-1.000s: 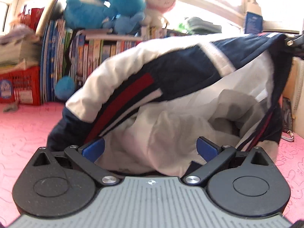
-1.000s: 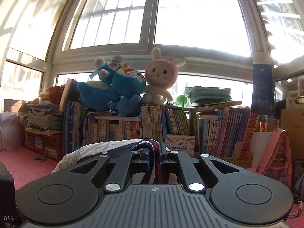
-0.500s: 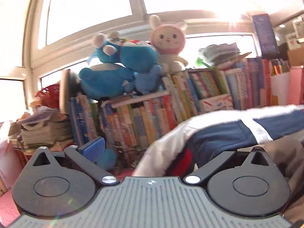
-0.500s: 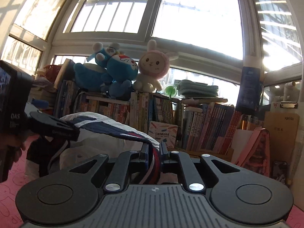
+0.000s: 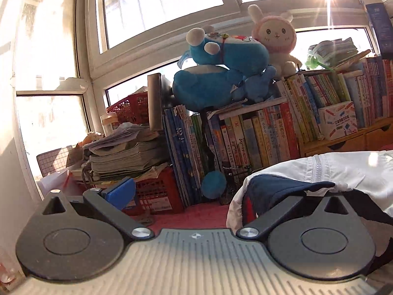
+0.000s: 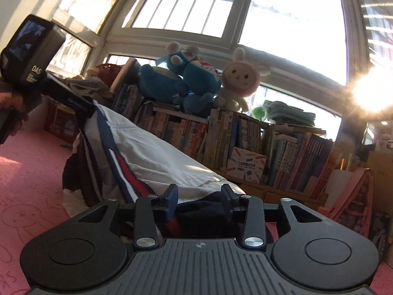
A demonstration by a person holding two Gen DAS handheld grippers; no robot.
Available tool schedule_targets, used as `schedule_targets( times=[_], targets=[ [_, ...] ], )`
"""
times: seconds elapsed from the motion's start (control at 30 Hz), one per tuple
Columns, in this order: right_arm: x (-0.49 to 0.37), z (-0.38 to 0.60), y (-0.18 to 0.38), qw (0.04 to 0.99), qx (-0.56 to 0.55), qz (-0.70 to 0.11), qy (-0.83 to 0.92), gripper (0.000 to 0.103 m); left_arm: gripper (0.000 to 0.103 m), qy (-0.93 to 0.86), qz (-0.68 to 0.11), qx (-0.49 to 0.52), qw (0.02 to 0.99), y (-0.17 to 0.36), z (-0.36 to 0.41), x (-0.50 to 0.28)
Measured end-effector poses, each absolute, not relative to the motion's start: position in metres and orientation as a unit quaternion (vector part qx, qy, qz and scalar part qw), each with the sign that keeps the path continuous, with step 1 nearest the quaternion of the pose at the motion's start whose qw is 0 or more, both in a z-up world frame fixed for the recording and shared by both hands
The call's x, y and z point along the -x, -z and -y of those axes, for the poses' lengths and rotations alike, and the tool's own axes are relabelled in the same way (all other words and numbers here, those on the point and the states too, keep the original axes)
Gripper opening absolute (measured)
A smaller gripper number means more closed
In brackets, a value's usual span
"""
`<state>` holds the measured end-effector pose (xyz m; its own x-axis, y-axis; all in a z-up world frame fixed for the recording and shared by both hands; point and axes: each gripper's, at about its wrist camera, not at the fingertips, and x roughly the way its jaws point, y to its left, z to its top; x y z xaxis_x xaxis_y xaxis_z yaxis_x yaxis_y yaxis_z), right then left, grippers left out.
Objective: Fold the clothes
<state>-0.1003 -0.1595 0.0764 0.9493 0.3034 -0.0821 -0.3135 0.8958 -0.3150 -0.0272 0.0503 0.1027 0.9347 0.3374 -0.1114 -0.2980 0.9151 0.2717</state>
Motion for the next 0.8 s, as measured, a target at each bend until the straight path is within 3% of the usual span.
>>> schedule_targets(
  times=[0.17,0.2,0.3,0.4,0.47,0.53,0.7,0.77,0.8],
  targets=[
    [0.08,0.096,-0.078,0.967,0.208,0.003,-0.149,0.058,0.103,-0.125,-0.046,-0.111,0.985,-0.128,-0.034,0.049],
    [0.071,0.092,-0.081,0.969,0.207,0.004,-0.132,0.055,0.103,-0.123,-0.041,-0.111,0.985,-0.13,-0.033,0.053],
    [0.055,0.107,-0.096,0.982,0.173,-0.001,-0.081,0.033,0.103,-0.124,-0.047,-0.112,0.985,-0.122,-0.035,0.053],
    [0.058,0.134,-0.107,0.99,0.136,0.012,-0.04,0.03,0.103,-0.135,-0.074,-0.099,0.983,-0.105,-0.042,0.046],
    [0.076,0.147,-0.106,0.99,0.117,0.015,-0.075,0.034,0.103,-0.137,-0.084,-0.081,0.984,-0.099,-0.047,0.043],
    [0.094,0.144,-0.096,0.983,0.131,0.004,-0.13,0.059,0.103,-0.137,-0.082,-0.068,0.985,-0.102,-0.049,0.043],
    [0.1,0.093,-0.063,0.961,0.214,-0.019,-0.173,0.063,0.103,-0.128,-0.064,-0.084,0.986,-0.119,-0.042,0.058],
    [0.083,0.085,-0.064,0.966,0.202,-0.039,-0.156,0.059,0.103,-0.125,-0.058,-0.095,0.986,-0.122,-0.039,0.065],
    [0.076,0.089,-0.069,0.972,0.188,-0.041,-0.137,0.044,0.103,-0.125,-0.059,-0.097,0.986,-0.121,-0.04,0.066]
  ],
)
